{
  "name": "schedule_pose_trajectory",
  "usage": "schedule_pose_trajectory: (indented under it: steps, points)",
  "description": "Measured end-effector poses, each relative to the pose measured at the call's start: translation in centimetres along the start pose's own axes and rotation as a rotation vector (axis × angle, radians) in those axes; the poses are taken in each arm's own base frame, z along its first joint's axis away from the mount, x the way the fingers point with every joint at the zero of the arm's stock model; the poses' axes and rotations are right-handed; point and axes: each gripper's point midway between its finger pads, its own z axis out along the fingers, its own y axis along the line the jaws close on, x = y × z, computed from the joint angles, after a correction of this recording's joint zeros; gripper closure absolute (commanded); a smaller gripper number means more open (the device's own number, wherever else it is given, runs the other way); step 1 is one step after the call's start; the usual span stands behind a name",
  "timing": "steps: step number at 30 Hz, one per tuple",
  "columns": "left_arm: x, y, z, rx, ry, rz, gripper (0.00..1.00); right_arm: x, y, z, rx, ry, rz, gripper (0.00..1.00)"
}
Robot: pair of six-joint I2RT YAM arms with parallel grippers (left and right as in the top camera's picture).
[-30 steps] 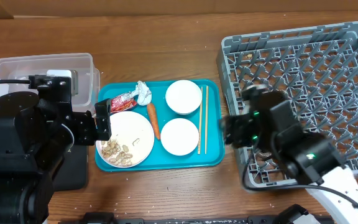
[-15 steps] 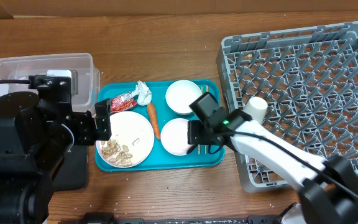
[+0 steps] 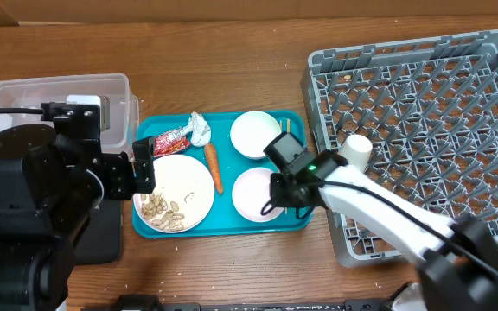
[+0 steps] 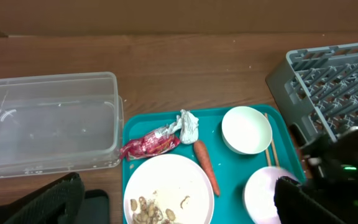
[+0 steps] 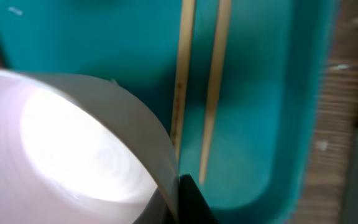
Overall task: Sort waste into correct bins and load items into the dishwasher
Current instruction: 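Grasp the pink bowl rim with the right gripper and lift, then place the pink bowl in the rack's back corner, open right gripper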
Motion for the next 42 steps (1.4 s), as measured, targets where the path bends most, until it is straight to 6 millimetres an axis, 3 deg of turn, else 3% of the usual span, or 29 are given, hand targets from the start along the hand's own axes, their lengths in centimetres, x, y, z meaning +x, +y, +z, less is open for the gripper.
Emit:
schedule_pose_trajectory:
  steps: [3, 5, 6, 10, 14, 19, 23, 31, 34, 42]
  points:
    - [0.0, 0.0, 0.1, 0.0, 0.003, 0.0, 0.0, -2.3, -1.0, -5.7, 0.046, -0.164, -0.003, 0.96]
    - [0.0, 0.0, 0.2, 0.0, 0.005, 0.0, 0.0, -5.0, -2.8, -11.3, 0.107, -0.375, 0.025, 0.96]
    - [0.0, 0.0, 0.2, 0.0, 0.005, 0.0, 0.0, -5.5, -3.3, -12.4, 0.124, -0.421, 0.036, 0.96]
    - [0.0, 0.0, 0.3, 0.0, 0.008, -0.001, 0.0, -8.6, -9.9, -19.2, 0.352, -0.714, 0.18, 0.96]
    - [0.0, 0.0, 0.3, 0.0, 0.009, -0.001, 0.0, -9.7, -16.9, -21.9, 0.648, -0.805, 0.316, 0.96]
    - [0.1, 0.1, 0.7, -0.001, 0.02, -0.002, 0.0, -10.9, -23.3, -21.6, 0.943, -0.776, 0.428, 0.96]
    - [0.1, 0.1, 1.0, -0.001, 0.03, -0.003, 0.0, -12.8, -25.7, -19.6, 1.046, -0.756, 0.462, 0.96]
    - [0.2, 0.2, 2.0, -0.003, 0.059, -0.006, 0.0, -16.0, -27.5, -13.8, 1.243, -0.646, 0.319, 0.96]
    - [0.3, 0.3, 2.5, -0.003, 0.073, -0.007, 0.0, -16.4, -27.7, -12.8, 1.287, -0.613, 0.271, 0.96]
    - [0.5, 0.4, 3.9, -0.005, 0.113, -0.011, 0.0, -16.4, -27.6, -13.1, 1.362, -0.573, 0.2, 0.96]
